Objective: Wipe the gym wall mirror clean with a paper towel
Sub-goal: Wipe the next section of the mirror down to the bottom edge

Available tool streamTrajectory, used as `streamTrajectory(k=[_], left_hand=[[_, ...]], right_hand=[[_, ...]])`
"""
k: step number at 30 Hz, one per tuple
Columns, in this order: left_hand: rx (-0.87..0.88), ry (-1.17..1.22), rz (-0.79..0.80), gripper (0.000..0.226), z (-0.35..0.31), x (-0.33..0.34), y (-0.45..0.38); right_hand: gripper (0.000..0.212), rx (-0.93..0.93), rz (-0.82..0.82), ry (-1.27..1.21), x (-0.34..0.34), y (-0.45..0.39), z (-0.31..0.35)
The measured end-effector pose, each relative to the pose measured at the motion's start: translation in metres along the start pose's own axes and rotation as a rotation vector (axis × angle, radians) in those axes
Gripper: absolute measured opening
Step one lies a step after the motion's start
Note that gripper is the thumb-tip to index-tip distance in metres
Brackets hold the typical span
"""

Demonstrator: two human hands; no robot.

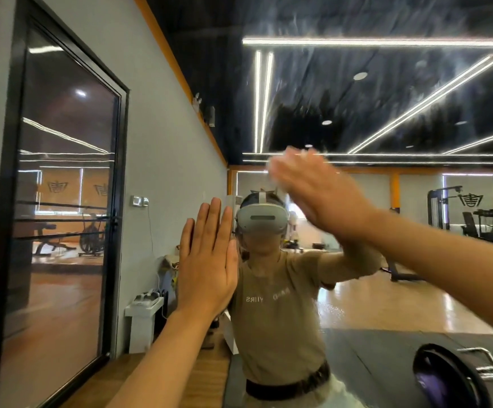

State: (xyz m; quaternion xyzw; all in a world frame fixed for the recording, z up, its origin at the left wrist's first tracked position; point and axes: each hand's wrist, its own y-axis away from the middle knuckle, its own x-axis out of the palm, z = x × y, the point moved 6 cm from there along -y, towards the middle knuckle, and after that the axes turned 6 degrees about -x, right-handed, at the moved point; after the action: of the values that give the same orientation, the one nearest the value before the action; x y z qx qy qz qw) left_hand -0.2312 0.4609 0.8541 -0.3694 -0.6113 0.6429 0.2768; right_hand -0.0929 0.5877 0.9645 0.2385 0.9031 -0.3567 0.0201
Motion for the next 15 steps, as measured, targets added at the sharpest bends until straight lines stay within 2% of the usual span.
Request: streamTrajectory(k=[4,7,10,15], left_hand=[[-0.009,0.019,0.003,0.058,0.000,0.000,0.000],[-0.026,0.057,0.008,0.058,-0.001,-0.002,-0.001],[-0.039,0.119,0.022,0.059,-0.004,-0.009,0.000],[0.059,0.118,0.088,0.062,-0.017,-0.009,0.042]], right_hand=[[0.048,0.320,-0.089,0.009,-0.017,-0.018,-0.064],[0.047,0.407,-0.185,-0.026,-0.011,-0.007,-0.039],[0.050,0.317,-0.144,-0.089,0.008,0.027,0.019],[0.060,-0.054,0.103,-0.063,0.048,0.127,0.147]])
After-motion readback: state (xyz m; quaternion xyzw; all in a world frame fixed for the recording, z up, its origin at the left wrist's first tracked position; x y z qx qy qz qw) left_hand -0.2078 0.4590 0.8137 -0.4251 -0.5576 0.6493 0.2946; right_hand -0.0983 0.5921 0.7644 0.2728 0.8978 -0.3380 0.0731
